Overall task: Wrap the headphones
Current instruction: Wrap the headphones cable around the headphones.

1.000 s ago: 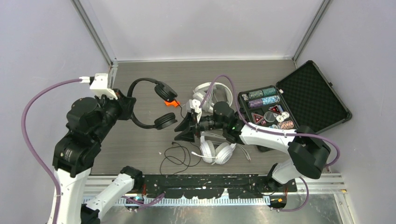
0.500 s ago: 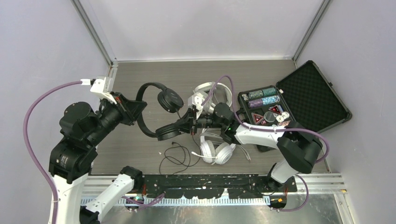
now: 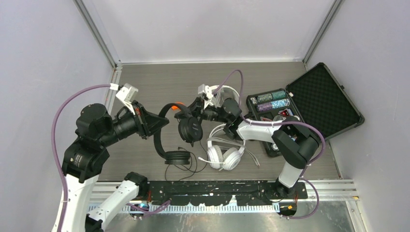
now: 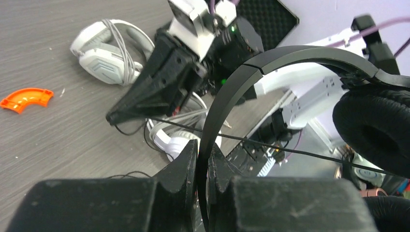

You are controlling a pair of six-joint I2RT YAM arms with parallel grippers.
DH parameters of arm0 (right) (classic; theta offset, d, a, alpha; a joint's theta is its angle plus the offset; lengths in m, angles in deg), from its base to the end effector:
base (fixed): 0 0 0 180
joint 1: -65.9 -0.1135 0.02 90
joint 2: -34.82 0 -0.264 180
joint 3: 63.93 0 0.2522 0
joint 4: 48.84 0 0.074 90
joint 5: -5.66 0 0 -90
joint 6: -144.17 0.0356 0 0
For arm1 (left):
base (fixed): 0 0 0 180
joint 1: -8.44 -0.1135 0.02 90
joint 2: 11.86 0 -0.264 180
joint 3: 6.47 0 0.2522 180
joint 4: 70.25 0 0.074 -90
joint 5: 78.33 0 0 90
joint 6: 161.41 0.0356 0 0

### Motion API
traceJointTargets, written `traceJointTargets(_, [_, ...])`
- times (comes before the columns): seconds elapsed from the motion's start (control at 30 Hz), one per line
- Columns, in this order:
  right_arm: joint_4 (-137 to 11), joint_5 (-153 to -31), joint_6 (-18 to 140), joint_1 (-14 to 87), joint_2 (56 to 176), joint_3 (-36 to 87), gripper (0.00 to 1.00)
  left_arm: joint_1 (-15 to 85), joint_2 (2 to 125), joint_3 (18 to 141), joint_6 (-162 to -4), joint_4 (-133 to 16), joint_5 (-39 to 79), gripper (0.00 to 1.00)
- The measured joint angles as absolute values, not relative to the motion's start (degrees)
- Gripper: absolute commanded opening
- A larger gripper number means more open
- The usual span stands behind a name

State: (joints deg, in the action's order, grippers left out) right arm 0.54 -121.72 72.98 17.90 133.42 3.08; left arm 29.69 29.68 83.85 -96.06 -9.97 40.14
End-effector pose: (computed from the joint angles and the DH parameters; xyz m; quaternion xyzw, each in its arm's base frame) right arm 0.2327 0.2907 0.2737 -0.3912 0.4749 0.5790 0.5349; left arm 0.0794 -0.0491 0.4573 0.1332 0.7549 -0.4145 0.4905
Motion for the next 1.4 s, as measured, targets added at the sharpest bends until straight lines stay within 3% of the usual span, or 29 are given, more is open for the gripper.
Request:
traceJointTargets(0.3, [3.1,-122.6,78.2,22.3,133.8,4.1,0.01,29.7,29.6,79.6,-87.4,-5.3,46.6,0.0])
traceJointTargets(0.47, [-4.3,-123.4,76.8,24.5,132.4,5.8,0.01,29.7,30.3,78.8,-81.5,-1.2,44.6,0.0])
traceJointTargets(1.13, [-51.2,-122.0,66.9,26.4,125.4,23.3,0.01,29.7,37.9,76.9,-67.9,8.6,14.5,0.0])
traceJointTargets(1.4, [-62.2,-124.7,68.5,25.7,125.4,28.0,0.01,29.7,41.9,76.0,-68.5,8.6,1.7,0.0])
